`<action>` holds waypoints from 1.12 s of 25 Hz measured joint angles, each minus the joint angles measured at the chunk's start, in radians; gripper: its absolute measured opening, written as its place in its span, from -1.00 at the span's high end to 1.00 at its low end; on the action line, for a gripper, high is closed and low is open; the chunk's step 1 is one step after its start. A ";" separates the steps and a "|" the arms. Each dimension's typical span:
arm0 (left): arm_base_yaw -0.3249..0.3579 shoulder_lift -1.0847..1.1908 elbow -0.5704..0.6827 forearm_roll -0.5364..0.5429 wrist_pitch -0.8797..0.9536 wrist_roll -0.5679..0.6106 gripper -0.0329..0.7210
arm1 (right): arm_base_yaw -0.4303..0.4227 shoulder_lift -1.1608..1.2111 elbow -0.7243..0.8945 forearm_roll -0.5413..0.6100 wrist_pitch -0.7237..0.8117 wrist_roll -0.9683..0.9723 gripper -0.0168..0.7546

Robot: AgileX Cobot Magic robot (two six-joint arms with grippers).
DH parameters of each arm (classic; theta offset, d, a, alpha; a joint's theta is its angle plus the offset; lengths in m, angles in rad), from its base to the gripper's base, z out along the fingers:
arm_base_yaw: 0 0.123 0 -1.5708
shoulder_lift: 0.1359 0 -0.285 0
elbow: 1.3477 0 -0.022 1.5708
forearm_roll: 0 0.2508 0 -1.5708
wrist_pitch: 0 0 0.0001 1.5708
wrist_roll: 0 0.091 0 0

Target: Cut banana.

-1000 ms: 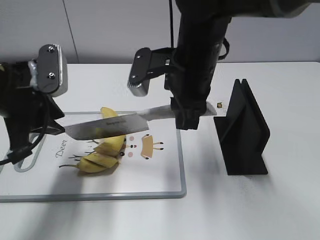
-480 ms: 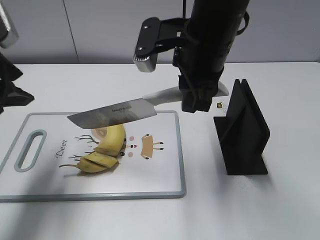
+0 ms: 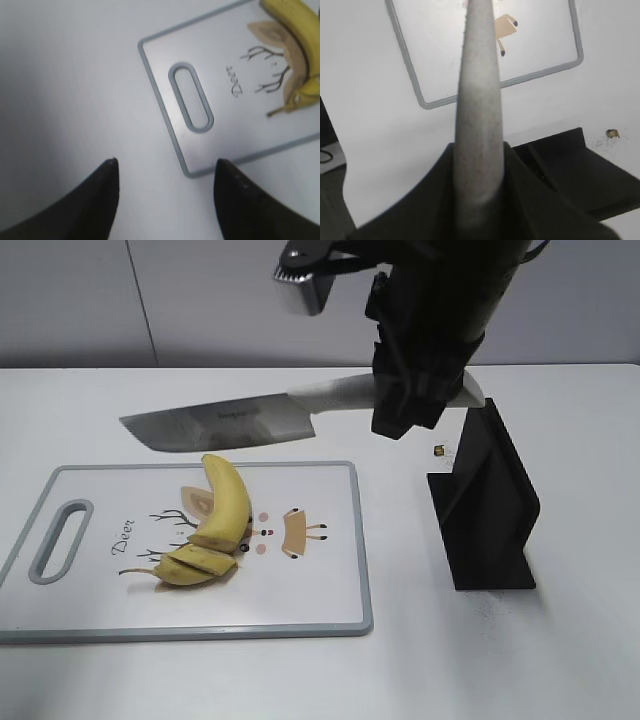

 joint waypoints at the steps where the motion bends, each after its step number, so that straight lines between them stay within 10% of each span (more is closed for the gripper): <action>1: 0.000 -0.013 -0.007 0.016 0.052 -0.027 -0.64 | 0.000 -0.006 -0.001 0.001 0.001 0.042 0.54; 15: 0.000 -0.427 0.272 0.011 0.142 -0.147 -0.62 | 0.000 -0.203 0.094 0.090 0.005 0.520 0.54; 28: 0.000 -0.924 0.516 0.009 0.111 -0.158 -0.61 | 0.000 -0.432 0.417 -0.136 -0.203 0.978 0.54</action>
